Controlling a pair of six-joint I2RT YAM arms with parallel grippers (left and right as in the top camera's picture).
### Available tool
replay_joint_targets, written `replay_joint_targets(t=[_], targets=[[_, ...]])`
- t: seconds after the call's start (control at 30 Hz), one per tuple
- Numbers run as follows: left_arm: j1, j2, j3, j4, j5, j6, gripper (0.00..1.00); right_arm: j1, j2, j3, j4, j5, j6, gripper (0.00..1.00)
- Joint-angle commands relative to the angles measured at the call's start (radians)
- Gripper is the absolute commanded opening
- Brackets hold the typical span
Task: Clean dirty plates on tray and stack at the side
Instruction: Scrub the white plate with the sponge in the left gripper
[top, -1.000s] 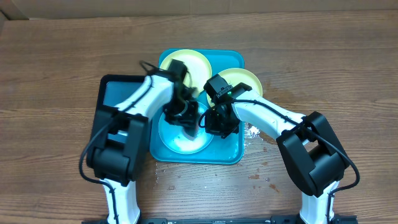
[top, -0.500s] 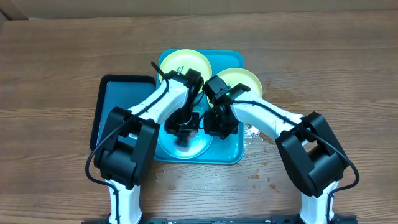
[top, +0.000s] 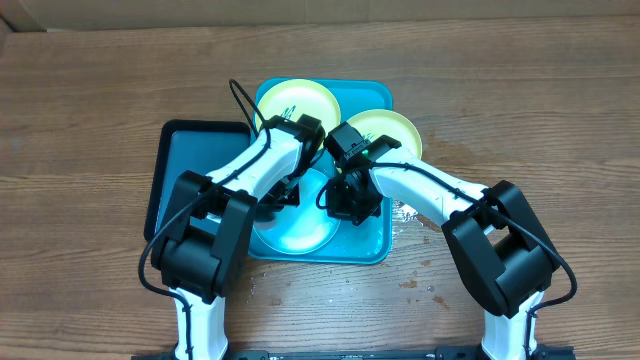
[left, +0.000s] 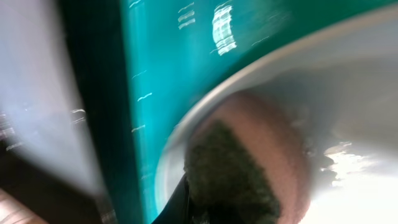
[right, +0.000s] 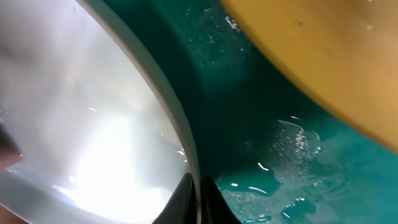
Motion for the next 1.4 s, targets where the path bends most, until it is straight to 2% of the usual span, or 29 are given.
replay_joint_targets(t=[0.0,0.03,0.13,0.2,0.33,0.47,0.63,0.87,0.93,1.0,1.1,1.27,1.37], targets=[[0.013,0.022,-0.009,0.118,0.391,0.093,0.04,-0.007,0.017,-0.013,-0.017,0.066,-0.008,0.04],[0.009,0.022,-0.013,0.188,0.607,0.155,0.04,-0.007,0.017,-0.013,-0.017,0.066,-0.008,0.04],[-0.004,0.022,-0.023,0.277,0.878,0.245,0.04,-0.007,0.018,-0.013,-0.017,0.066,-0.008,0.04],[-0.016,0.022,-0.025,0.293,0.946,0.264,0.04,-0.007,0.017,-0.013,-0.017,0.066,-0.008,0.04],[-0.026,0.022,-0.025,0.259,0.945,0.285,0.04,-0.007,0.017,-0.013,-0.017,0.066,-0.008,0.04],[-0.026,0.022,-0.025,0.159,0.839,0.285,0.04,-0.007,0.018,-0.013,-0.017,0.066,-0.008,0.04],[-0.028,0.022,-0.025,0.011,0.553,0.215,0.04,-0.007,0.017,-0.013,-0.016,0.066,-0.008,0.04],[-0.013,0.022,-0.025,-0.116,0.038,-0.018,0.04,-0.007,0.017,-0.013,-0.018,0.066,-0.008,0.04],[0.010,0.022,-0.025,-0.121,-0.065,-0.079,0.04,-0.007,0.017,-0.013,-0.018,0.066,-0.008,0.04],[0.040,0.022,-0.024,-0.112,-0.096,-0.105,0.04,-0.007,0.017,-0.013,-0.018,0.066,-0.008,0.04],[0.090,0.022,-0.017,-0.092,-0.051,-0.100,0.04,-0.007,0.017,-0.013,-0.018,0.066,-0.008,0.04],[0.129,0.021,0.041,-0.079,0.091,0.011,0.04,-0.007,0.017,-0.013,-0.017,0.066,-0.008,0.04],[0.129,0.021,0.053,-0.005,0.187,0.065,0.04,-0.007,0.017,-0.013,-0.017,0.066,-0.008,0.04]])
